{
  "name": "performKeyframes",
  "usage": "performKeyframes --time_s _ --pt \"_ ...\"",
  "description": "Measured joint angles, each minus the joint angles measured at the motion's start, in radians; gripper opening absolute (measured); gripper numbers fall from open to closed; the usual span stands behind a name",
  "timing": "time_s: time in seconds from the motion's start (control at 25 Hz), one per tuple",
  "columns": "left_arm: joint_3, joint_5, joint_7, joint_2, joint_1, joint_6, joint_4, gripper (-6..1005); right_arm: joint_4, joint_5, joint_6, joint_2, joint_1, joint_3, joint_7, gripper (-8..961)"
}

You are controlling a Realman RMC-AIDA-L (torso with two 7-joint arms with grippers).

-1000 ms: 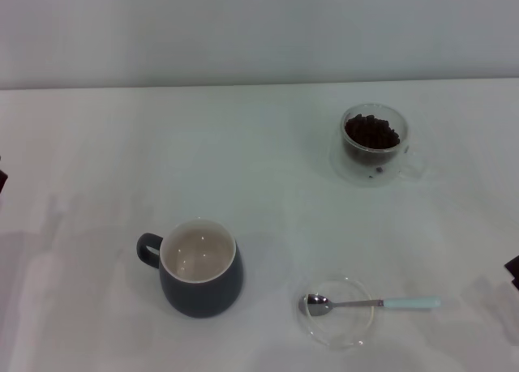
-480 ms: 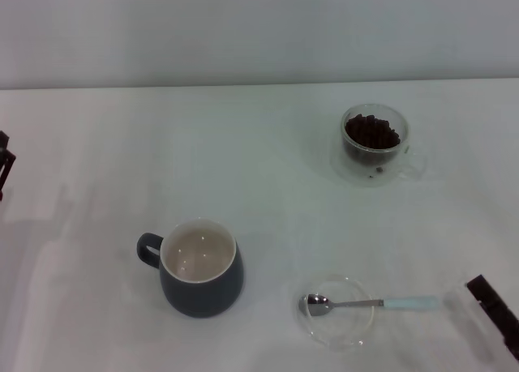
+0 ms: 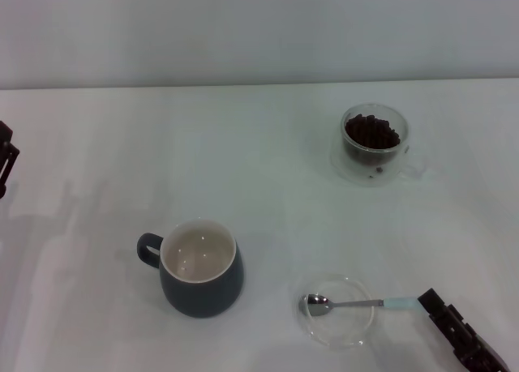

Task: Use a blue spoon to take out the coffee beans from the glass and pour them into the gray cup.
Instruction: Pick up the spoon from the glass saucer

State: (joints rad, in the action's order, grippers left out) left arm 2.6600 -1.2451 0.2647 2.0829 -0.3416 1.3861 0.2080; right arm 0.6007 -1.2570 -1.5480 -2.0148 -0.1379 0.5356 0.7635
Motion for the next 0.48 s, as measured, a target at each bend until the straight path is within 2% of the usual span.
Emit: performKeyframes --time_s 0.48 --pt "0.000 0.001 0.001 0.000 0.005 0.005 -0.001 884 0.004 -0.099 0.054 -0.002 -0.014 -0.073 -0.022 781"
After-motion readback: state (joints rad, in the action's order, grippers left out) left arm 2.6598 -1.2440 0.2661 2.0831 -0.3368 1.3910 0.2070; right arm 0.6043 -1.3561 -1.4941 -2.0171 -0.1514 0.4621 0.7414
